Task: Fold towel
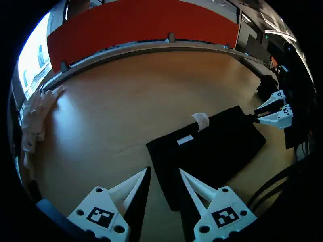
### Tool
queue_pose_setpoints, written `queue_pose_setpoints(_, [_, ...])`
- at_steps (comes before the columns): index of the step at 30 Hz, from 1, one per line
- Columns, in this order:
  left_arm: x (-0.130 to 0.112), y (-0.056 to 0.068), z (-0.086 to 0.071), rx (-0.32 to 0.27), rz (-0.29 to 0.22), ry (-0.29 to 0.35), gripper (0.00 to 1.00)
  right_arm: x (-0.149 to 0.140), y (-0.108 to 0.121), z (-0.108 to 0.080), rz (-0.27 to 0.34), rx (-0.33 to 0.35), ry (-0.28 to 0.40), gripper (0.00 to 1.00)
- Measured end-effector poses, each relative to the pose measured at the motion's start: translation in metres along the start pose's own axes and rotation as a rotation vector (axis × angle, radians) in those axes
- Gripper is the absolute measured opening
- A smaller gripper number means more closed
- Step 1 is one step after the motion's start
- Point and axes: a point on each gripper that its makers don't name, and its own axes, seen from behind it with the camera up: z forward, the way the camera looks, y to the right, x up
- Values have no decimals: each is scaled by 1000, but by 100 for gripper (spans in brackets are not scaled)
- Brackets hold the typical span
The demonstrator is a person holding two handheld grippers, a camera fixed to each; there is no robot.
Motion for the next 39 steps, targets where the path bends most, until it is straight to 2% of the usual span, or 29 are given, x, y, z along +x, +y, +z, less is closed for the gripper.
queue_pose_setpoints(1, [0,-1,0,3,1,0,41,1,1,0,3,-4,1,43])
queue_pose_setpoints(5, [1,-5,1,14,4,0,56,1,5,1,2,-16,1,46])
queue_pose_setpoints(12, [0,-10,5,34,19,-4,57,1,11,6,-5,-37,-9,54])
queue_pose_setpoints(22, [2,-20,12,63,39,-9,58,10,19,10,1,-63,3,73])
queue_pose_setpoints(32, [12,-29,14,81,40,0,58,20,28,13,13,-83,15,75])
queue_pose_setpoints(39, [23,-36,2,93,30,29,58,27,35,17,14,-97,18,74])
